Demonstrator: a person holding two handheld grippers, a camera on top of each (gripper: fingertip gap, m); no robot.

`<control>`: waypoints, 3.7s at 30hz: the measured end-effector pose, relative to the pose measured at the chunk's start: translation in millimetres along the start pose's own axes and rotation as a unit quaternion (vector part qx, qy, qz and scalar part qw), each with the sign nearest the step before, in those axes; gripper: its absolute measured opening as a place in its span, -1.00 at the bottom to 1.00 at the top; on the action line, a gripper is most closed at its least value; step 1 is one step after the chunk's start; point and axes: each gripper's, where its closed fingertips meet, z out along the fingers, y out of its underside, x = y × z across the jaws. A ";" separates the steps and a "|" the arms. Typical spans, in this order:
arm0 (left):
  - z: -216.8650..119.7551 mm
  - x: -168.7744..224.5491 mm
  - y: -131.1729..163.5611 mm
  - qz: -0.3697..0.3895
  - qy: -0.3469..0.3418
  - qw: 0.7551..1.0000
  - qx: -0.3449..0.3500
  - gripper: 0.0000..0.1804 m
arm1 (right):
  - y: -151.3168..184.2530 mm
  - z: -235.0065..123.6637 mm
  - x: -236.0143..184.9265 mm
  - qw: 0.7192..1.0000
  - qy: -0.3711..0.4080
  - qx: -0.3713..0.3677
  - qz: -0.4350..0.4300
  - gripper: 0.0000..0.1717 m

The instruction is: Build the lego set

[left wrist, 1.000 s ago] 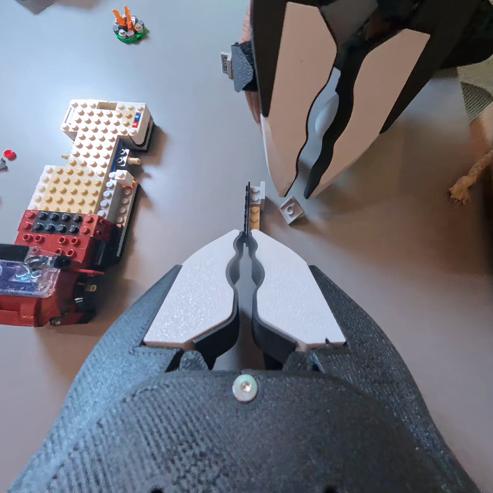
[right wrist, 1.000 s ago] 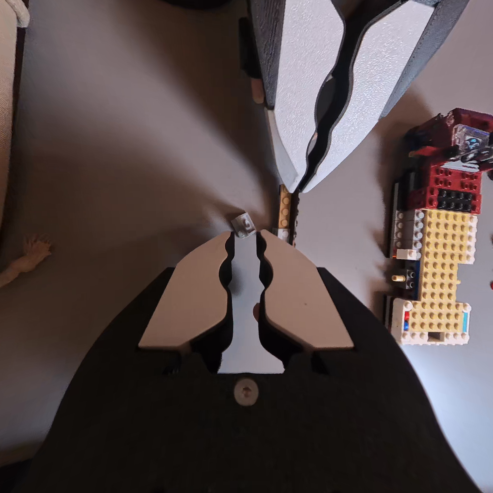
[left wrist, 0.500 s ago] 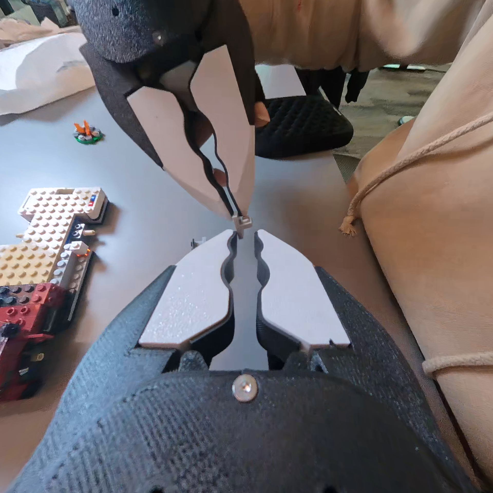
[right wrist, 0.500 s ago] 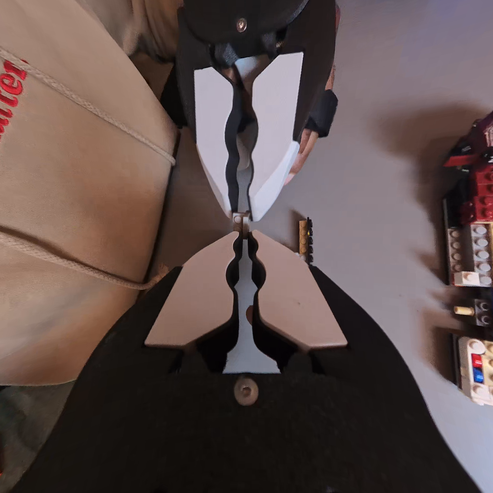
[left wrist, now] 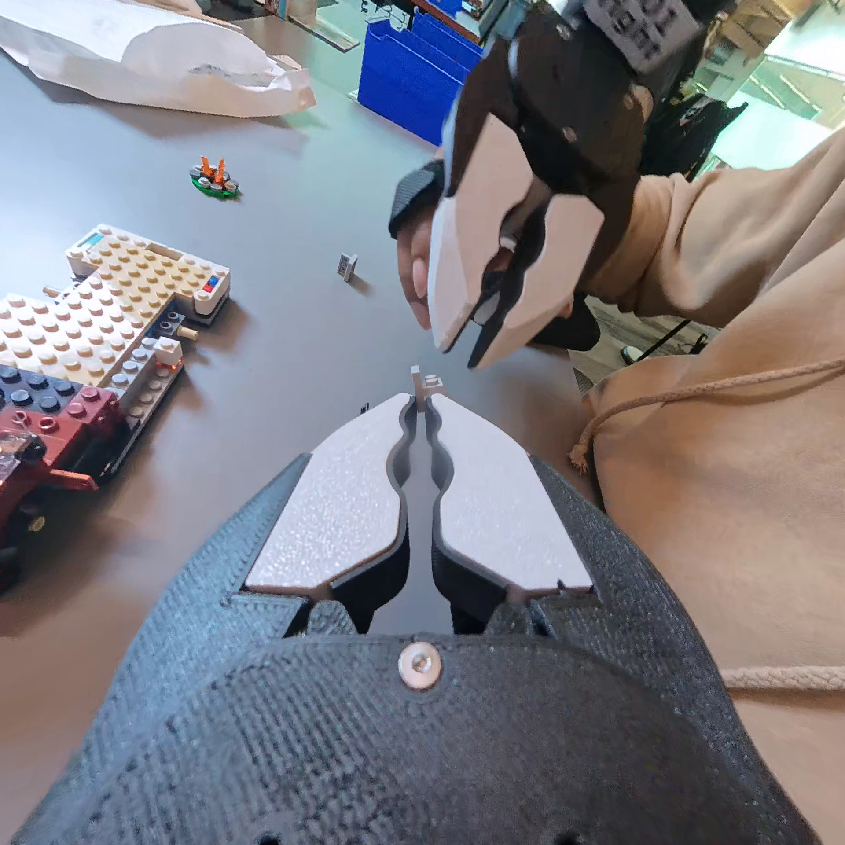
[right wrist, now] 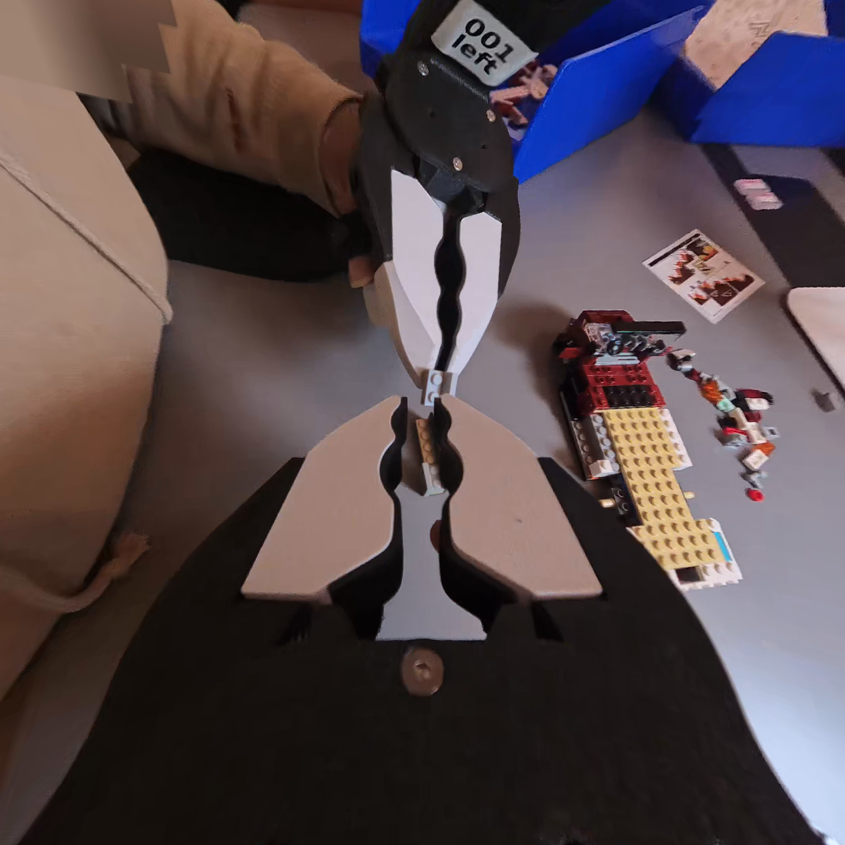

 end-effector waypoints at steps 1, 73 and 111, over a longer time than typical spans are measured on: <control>1.6 -0.5 0.2 -0.004 -0.002 1.000 0.000 -0.96 | 1.6 3.5 -0.8 1.000 0.021 -0.002 -0.014 -0.87; -7.9 36.4 -28.4 -0.089 0.143 0.979 0.111 -0.75 | -31.6 -13.2 -6.5 0.986 0.072 0.086 -0.127 -0.94; 4.5 4.7 -9.3 0.191 -0.148 0.970 0.014 -0.99 | -1.5 -12.0 -8.6 0.996 0.051 0.074 0.014 -0.82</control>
